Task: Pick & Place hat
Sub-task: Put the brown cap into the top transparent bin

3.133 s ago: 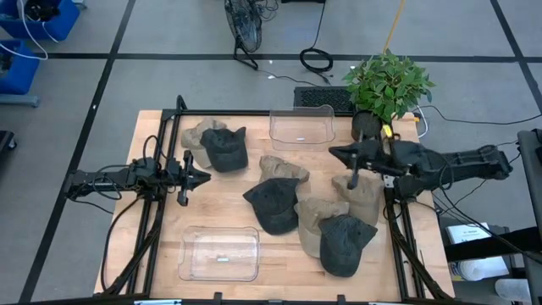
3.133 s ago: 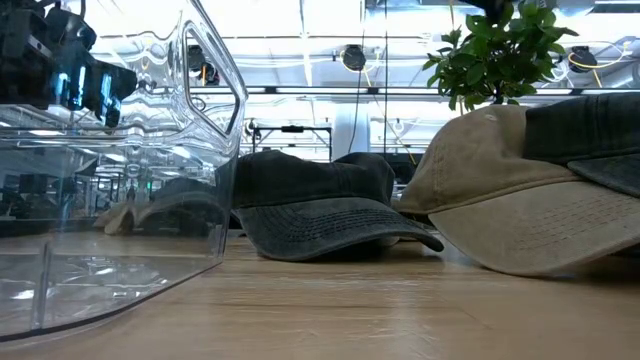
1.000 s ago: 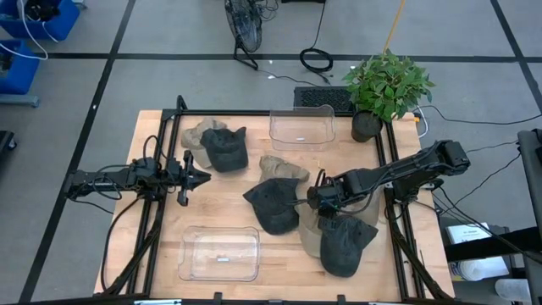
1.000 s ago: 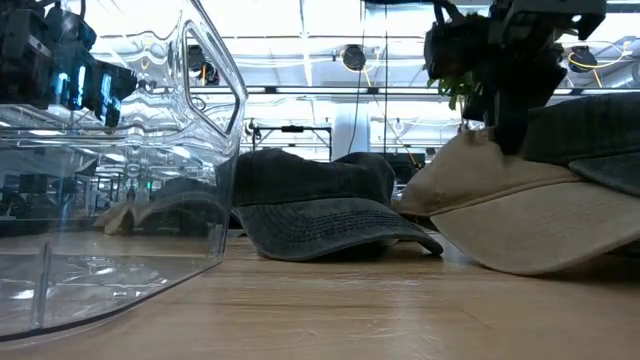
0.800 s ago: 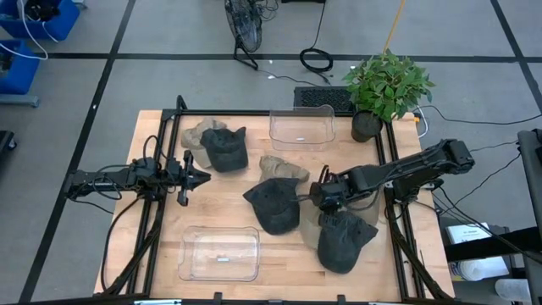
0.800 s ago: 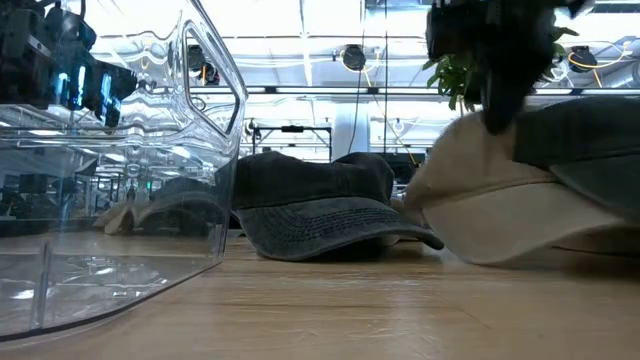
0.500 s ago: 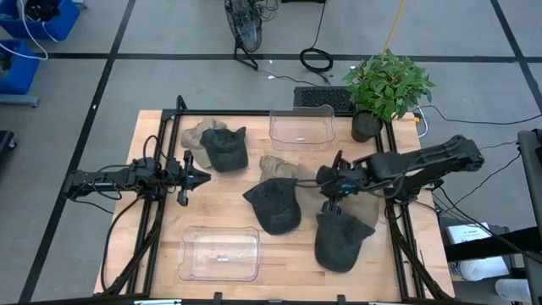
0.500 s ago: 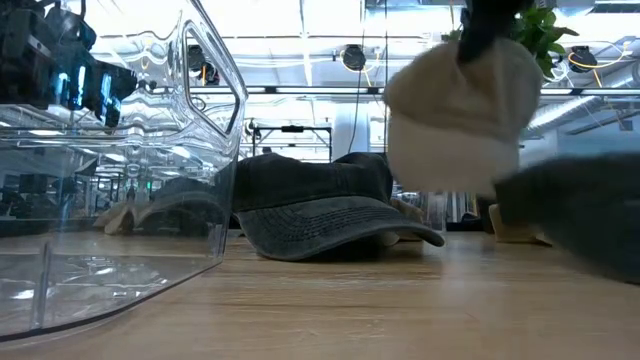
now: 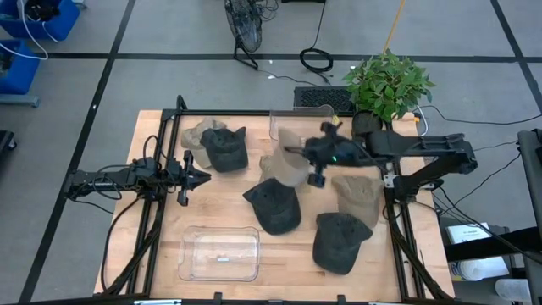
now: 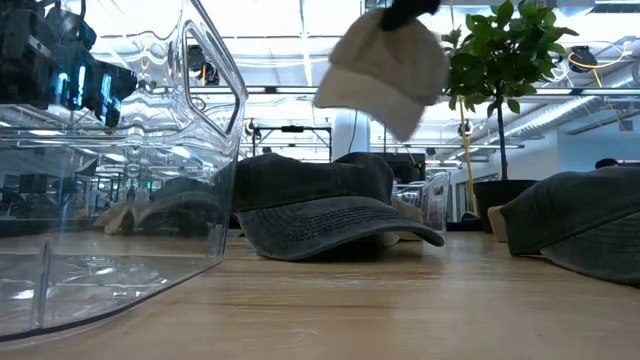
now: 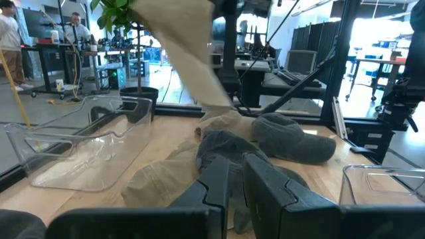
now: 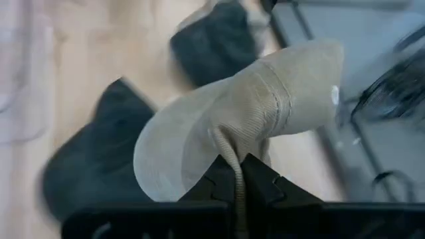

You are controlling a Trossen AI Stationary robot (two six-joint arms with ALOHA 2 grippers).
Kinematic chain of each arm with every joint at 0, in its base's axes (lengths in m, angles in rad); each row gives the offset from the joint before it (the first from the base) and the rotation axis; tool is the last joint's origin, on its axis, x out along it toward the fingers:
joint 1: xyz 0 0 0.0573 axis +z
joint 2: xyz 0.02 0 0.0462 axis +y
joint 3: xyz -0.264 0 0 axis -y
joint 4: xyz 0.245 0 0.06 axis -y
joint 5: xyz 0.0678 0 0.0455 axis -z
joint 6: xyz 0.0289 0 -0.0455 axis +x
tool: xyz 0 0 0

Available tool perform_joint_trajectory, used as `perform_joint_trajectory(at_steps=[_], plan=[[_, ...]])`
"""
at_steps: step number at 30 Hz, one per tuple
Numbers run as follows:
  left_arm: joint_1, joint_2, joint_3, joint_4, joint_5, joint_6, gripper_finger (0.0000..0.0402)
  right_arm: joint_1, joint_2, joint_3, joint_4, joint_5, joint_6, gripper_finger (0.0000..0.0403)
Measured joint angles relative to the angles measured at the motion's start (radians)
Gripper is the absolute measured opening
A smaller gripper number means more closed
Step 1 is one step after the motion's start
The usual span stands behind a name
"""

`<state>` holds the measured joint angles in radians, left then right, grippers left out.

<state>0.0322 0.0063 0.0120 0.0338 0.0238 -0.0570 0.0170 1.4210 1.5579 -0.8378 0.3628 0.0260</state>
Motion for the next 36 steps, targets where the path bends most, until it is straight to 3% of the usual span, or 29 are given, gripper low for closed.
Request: perform_joint_trajectory(at_steps=[7, 17, 24, 32, 36], plan=[[0.000, 0.000, 0.000, -0.001, 0.000, 0.000, 0.0047, -0.192, 0.070, 0.007, 0.187, -0.026, -0.272, 0.0000], [0.000, 0.000, 0.000, 0.000, 0.000, 0.000, 0.0047, -0.425, 0.084, 0.002, 0.197, -0.023, -0.538, 0.0000], [0.000, 0.000, 0.000, 0.000, 0.000, 0.000, 0.0047, -0.507, 0.107, -0.098, 0.213, -0.101, -0.653, 0.0000], [0.000, 0.000, 0.000, -0.001, 0.000, 0.000, 0.0047, -0.520, 0.113, -0.260, 0.320, -0.141, -0.719, 0.0000], [0.000, 0.000, 0.000, -0.002, 0.000, 0.000, 0.0047, -0.520, 0.111, -0.303, 0.377, -0.240, -0.719, 0.0000]])
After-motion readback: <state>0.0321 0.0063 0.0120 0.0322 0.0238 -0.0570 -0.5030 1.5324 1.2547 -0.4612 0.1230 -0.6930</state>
